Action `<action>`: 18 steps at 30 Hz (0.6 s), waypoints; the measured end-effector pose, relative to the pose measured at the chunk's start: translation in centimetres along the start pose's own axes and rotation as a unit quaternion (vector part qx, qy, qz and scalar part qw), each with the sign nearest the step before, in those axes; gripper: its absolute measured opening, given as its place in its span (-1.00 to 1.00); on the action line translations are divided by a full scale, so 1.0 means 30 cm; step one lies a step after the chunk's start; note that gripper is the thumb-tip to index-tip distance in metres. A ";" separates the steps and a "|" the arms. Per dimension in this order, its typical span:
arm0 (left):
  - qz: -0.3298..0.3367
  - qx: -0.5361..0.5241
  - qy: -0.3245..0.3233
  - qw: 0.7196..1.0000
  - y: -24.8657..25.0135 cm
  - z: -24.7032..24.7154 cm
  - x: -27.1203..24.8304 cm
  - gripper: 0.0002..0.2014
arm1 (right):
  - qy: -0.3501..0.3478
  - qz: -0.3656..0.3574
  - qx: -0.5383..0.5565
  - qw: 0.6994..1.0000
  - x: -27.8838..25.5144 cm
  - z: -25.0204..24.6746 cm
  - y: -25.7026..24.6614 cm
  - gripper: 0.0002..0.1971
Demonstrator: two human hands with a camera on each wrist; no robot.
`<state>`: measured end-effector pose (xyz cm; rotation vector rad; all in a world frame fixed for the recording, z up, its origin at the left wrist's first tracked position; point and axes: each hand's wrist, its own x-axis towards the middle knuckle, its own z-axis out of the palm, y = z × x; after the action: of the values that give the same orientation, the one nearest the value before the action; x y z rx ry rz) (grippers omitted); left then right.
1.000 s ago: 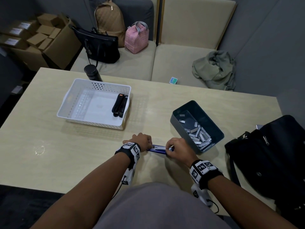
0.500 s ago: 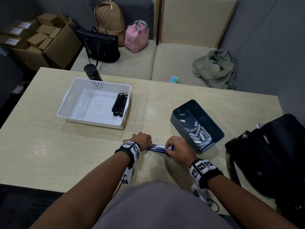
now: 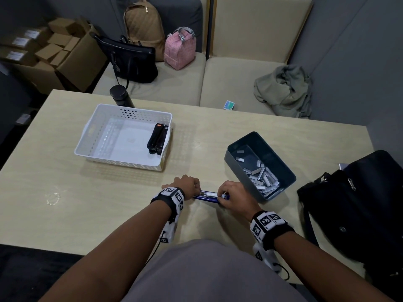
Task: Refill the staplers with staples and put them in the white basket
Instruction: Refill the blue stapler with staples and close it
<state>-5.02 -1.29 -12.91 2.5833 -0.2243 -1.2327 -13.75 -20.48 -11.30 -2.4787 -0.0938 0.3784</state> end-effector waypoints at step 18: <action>0.000 -0.002 0.000 1.000 -0.005 0.000 0.008 -0.90 | -0.029 0.008 -0.091 0.995 -0.002 0.010 -0.041 -0.80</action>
<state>-4.85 -1.22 -13.13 2.5803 -0.2216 -1.2333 -13.87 -19.33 -10.77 -2.6503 -0.1375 0.4669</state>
